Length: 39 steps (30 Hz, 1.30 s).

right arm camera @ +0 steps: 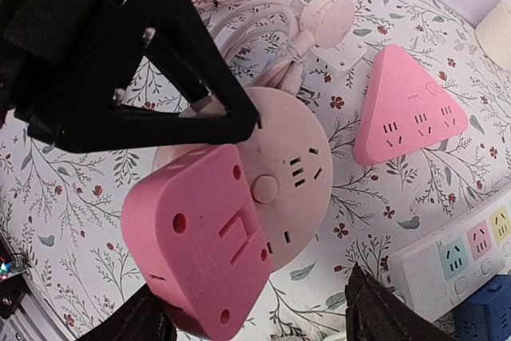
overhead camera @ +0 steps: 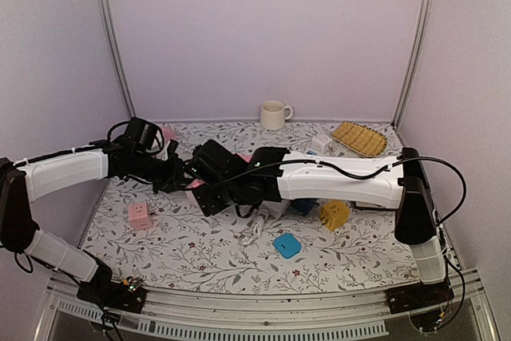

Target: Pull the plug off the socket

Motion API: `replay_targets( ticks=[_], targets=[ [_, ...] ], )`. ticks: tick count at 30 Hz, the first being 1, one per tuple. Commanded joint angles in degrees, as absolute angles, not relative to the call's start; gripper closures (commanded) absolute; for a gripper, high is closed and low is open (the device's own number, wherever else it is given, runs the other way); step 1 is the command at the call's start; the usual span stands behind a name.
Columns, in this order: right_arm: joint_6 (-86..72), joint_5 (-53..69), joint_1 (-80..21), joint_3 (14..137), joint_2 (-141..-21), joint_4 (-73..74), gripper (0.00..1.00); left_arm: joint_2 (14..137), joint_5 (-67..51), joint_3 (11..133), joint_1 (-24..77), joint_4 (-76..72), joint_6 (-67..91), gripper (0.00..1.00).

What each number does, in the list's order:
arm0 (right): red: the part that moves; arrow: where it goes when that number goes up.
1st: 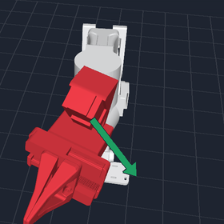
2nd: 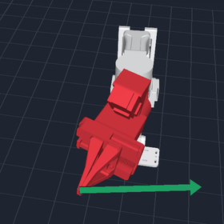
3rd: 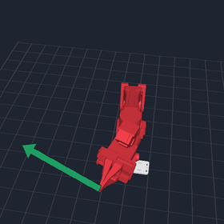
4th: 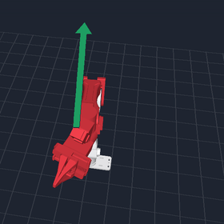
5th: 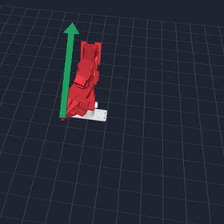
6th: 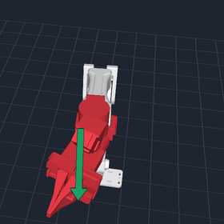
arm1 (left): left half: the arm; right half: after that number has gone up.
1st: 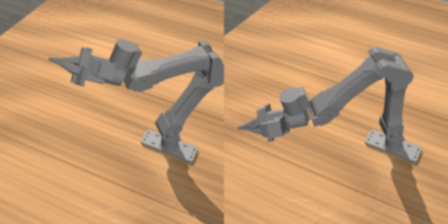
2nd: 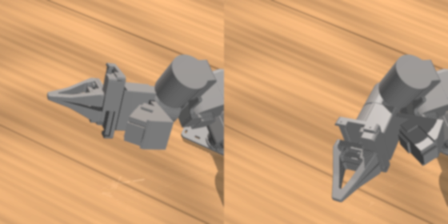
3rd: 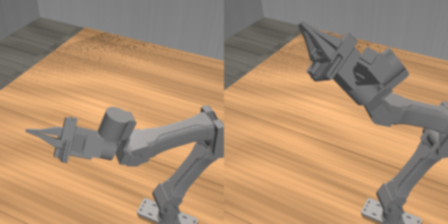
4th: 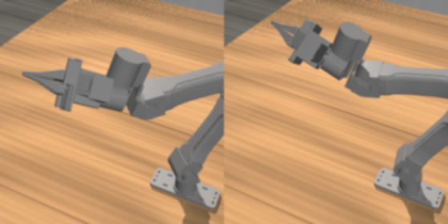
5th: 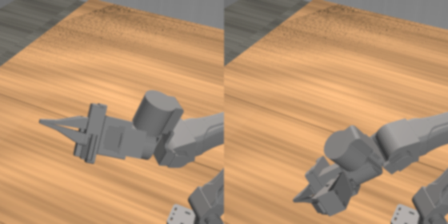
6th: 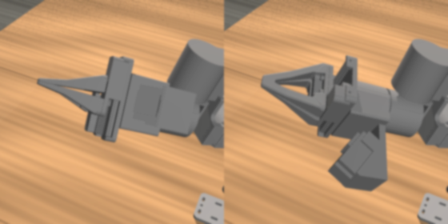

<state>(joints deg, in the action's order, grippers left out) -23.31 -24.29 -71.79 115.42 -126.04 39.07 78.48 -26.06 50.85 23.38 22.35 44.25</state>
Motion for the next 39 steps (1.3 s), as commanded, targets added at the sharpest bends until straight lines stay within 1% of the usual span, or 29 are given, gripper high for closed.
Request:
replay_targets(
  ticks=[1,3,9,12,20,21,22,25,29,39],
  targets=[
    [-23.1,-22.9,-70.4,114.3,-123.3,36.8,0.31,77.4,-28.1,52.8,24.2,21.9,42.6,1.0],
    [-22.3,-21.0,-70.5,114.3,-123.4,35.8,0.36,77.4,-28.2,52.9,24.2,21.8,42.6,1.0],
    [-21.6,-17.9,-70.3,114.3,-124.3,33.9,0.46,76.7,-28.7,52.8,24.2,21.6,42.4,1.0],
    [-21.6,-16.4,-70.1,114.3,-124.5,33.3,0.53,76.2,-28.9,52.5,24.2,21.6,42.4,1.0],
    [-21.6,-13.8,-69.7,114.1,-124.7,32.9,0.78,75.9,-28.2,52.0,24.5,22.7,42.1,1.0],
    [-21.4,-13.4,-69.6,114.3,-124.4,33.0,0.8,75.6,-27.8,51.7,24.4,22.7,41.9,1.0],
    [-21.1,-13.2,-69.6,114.4,-124.3,33.0,0.85,75.3,-27.4,51.1,24.4,22.5,42.0,1.0],
    [-19.9,-12.4,-68.8,114.4,-123.6,33.0,0.94,74.3,-27.2,49.0,24.4,20.9,42.5,1.0],
    [-18.7,-11.3,-67.7,114.3,-122.7,33.0,0.97,74.0,-27.4,47.7,24.4,20.0,41.9,1.0],
    [-17.8,-10.6,-66.1,110.7,-118.0,32.8,0.97,75.5,-28.2,45.5,24.4,19.4,38.1,1.0]
  ],
)
